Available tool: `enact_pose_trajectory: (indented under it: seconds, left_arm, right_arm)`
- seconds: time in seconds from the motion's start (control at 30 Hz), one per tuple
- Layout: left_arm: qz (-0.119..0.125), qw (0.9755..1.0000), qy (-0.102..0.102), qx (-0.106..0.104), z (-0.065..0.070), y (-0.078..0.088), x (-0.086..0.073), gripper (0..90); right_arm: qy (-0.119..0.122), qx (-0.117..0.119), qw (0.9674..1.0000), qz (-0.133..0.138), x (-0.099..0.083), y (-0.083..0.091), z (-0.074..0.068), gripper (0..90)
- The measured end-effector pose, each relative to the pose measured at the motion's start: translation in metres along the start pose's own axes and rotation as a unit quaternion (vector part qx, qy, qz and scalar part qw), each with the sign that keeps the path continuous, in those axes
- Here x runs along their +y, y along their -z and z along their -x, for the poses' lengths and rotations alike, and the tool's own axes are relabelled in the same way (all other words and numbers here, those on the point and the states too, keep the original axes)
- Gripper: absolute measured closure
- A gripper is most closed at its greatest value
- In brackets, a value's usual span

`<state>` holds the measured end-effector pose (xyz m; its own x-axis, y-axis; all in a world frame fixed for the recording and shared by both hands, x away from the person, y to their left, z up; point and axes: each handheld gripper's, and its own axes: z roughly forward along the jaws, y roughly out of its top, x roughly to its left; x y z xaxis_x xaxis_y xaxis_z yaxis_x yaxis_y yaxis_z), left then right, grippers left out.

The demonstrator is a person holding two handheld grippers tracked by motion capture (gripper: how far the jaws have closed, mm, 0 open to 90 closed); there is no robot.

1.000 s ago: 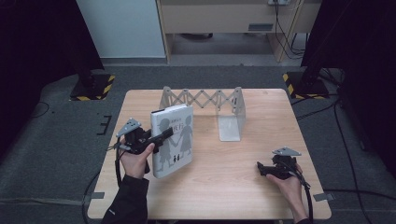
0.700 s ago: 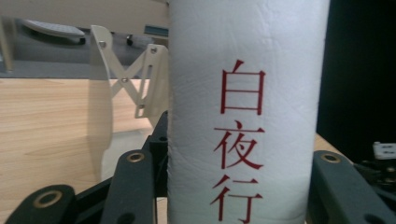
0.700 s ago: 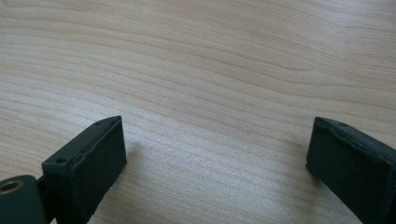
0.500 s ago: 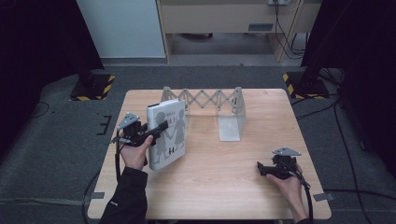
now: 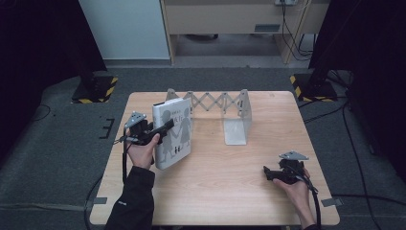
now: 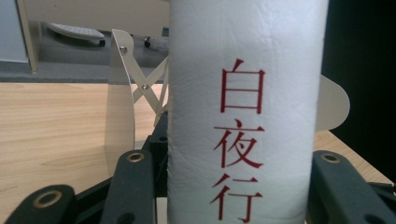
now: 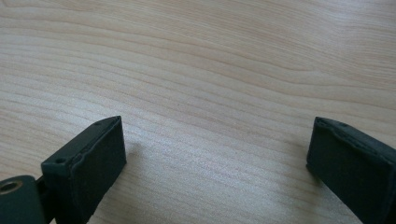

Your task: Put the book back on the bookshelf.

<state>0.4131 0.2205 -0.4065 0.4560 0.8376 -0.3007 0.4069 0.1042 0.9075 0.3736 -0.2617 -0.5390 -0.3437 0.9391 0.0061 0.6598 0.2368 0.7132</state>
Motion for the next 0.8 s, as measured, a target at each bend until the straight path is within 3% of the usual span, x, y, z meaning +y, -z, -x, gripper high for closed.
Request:
enact_pose_trajectory:
  seconds: [0.8]
  left_arm:
    - [0.020, 0.9991, -0.002, 0.038, -0.004, -0.029, 0.008, 52.3]
  right_arm:
    - [-0.001, -0.002, 1.0000, 0.000, 0.000, -0.001, 0.000, 4.4]
